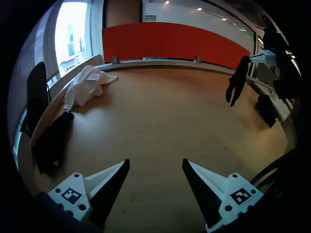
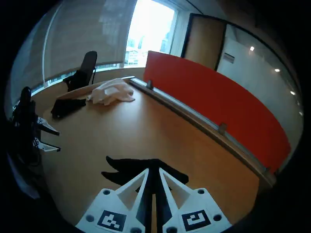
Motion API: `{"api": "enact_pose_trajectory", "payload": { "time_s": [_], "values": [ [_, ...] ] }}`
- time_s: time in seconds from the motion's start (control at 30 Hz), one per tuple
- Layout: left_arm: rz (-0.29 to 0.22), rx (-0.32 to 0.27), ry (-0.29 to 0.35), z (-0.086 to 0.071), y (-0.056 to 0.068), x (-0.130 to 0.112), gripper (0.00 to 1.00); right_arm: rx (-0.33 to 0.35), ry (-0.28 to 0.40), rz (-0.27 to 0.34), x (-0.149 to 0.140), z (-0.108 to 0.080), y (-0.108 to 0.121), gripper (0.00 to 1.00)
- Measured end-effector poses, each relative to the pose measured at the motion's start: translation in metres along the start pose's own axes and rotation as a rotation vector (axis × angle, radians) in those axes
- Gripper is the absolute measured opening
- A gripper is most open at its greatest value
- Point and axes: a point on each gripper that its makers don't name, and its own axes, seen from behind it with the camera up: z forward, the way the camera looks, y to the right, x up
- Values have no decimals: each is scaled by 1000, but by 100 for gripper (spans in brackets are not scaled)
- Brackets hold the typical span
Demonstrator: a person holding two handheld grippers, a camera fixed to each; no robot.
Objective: Fold towel
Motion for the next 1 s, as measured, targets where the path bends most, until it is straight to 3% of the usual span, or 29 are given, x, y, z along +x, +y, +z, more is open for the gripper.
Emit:
{"api": "enact_pose_trajectory", "payload": {
  "time_s": [0.47, 1.0],
  "values": [
    [-19, 12, -4, 0, -6, 3, 100, -79, -60, 44, -40, -35, 77, 3],
    [-10, 17, -13, 0, -3, 6, 100, -163, -120, 77, -79, -70, 150, 3]
  ]
}}
